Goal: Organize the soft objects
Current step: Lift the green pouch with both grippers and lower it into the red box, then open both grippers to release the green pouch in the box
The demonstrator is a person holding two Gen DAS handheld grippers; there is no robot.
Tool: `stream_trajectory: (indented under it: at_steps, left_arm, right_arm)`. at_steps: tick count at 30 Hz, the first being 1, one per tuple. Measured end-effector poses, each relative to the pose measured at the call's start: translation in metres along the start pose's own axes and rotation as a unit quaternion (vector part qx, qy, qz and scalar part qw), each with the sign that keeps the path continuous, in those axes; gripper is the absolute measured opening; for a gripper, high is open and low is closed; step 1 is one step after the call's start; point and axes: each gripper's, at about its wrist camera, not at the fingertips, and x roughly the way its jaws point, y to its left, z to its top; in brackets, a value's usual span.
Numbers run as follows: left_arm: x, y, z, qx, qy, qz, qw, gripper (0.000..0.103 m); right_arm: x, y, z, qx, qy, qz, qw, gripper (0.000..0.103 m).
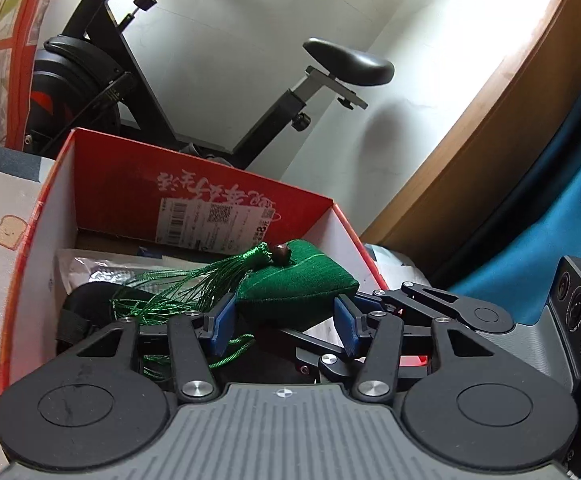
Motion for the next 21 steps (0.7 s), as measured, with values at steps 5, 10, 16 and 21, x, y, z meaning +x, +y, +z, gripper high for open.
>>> stream_trajectory:
  at_steps: [5,10,16,21]
  left_arm:
    - [0.015,-0.006,-0.008,0.008,0.015,-0.003,0.9998,0.054]
    - [0.011,-0.021,-0.013,0.065,0.004,0.027,0.9975,0.054]
    - [-0.027,-0.028,-0.015,0.091,-0.037,0.065,0.993,0.07]
    - [-0.066,-0.035,-0.029,0.13,-0.078,0.101,0.9833,0.09]
  right_arm:
    - [0.002,-0.019,-0.015,0.048,0.02,-0.019,0.998,0.048]
    - [0.0,-0.024,-0.021,0.057,0.035,-0.062,0.996,0.051]
    - [-0.02,-0.033,-0.024,0.083,0.015,-0.086,0.993,0.056]
    - [-0.051,-0.033,-0.031,0.093,-0.014,-0.095,0.991,0.075]
